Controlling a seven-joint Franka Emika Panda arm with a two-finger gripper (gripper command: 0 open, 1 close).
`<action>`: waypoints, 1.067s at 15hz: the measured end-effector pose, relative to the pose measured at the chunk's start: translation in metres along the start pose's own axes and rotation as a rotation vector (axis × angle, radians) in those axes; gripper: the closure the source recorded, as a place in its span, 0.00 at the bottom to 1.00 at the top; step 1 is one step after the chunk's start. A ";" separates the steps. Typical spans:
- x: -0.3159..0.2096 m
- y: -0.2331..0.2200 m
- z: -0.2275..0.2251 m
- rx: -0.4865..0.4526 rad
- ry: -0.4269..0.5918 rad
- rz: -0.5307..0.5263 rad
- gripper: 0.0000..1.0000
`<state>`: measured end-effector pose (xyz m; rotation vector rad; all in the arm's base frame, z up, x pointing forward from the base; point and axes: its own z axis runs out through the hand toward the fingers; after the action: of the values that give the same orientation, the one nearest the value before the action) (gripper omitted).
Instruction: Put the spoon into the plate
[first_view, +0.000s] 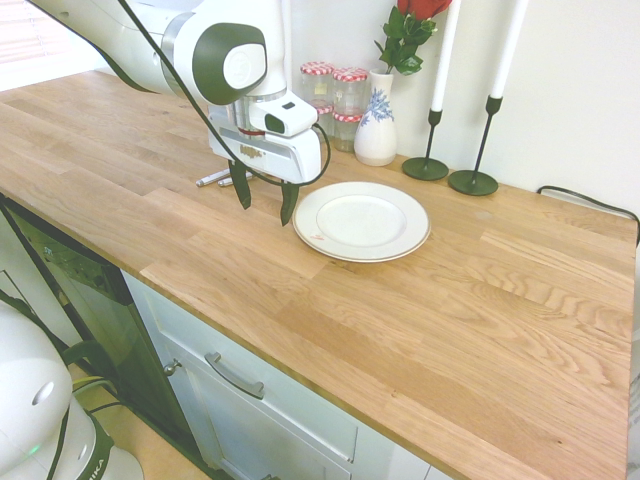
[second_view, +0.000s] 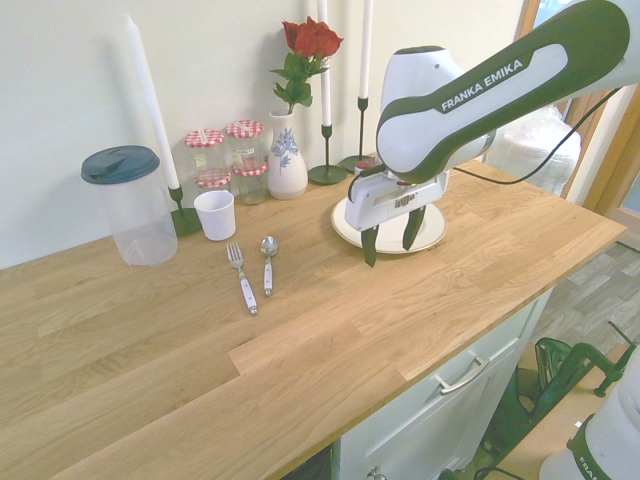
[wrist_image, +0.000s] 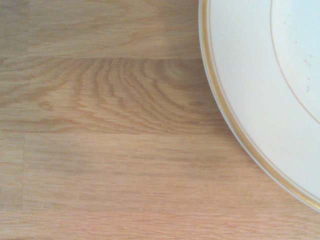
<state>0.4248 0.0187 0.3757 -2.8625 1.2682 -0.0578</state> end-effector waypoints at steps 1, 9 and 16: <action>0.000 0.000 0.000 0.000 -0.001 -0.001 0.00; -0.029 -0.077 -0.026 0.032 -0.004 0.216 0.00; -0.039 -0.140 0.002 0.010 -0.018 0.258 0.00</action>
<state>0.5022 0.1416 0.3760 -2.6583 1.6147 -0.0362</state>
